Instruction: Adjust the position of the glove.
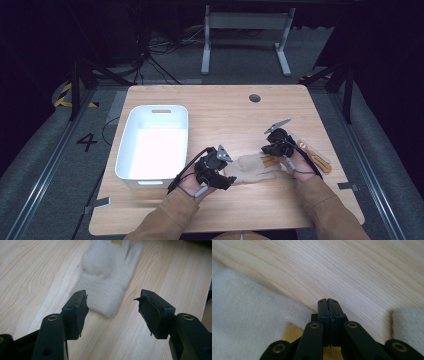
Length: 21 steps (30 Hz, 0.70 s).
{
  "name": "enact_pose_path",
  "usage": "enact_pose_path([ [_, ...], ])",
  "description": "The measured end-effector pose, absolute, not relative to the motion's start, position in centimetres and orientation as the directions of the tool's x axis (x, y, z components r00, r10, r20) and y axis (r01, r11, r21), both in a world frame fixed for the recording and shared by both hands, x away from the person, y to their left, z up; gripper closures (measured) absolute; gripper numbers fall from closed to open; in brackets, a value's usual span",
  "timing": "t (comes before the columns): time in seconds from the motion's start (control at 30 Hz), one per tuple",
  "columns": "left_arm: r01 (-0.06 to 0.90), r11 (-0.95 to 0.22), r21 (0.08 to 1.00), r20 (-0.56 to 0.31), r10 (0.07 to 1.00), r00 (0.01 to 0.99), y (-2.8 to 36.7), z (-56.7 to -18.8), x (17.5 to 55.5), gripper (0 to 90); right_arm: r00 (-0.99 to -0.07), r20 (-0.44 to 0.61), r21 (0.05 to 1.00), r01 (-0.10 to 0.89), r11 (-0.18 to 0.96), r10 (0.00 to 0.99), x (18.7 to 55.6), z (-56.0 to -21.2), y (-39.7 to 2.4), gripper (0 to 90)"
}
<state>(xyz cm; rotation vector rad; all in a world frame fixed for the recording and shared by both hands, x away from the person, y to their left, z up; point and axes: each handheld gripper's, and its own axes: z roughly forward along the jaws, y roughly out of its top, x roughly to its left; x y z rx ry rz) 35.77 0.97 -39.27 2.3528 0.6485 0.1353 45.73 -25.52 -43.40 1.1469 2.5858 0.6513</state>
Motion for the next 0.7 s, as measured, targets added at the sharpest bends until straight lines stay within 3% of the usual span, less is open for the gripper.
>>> enact_pose_path([
  [0.57, 0.396, -0.657, 0.642, -0.074, 0.461, 0.884, 0.0, -39.1, 36.8, 40.3, -0.654, -0.034, 0.495, 0.646, 0.581, 0.756, 44.1, -43.1, -26.9, 88.3],
  [0.7, 0.398, -0.655, 0.642, -0.076, 0.462, 0.884, 0.1, -39.1, 36.9, 40.2, -0.661, -0.005, 0.56, 0.62, 0.549, 0.751, 43.6, -42.0, -27.3, 78.1],
])
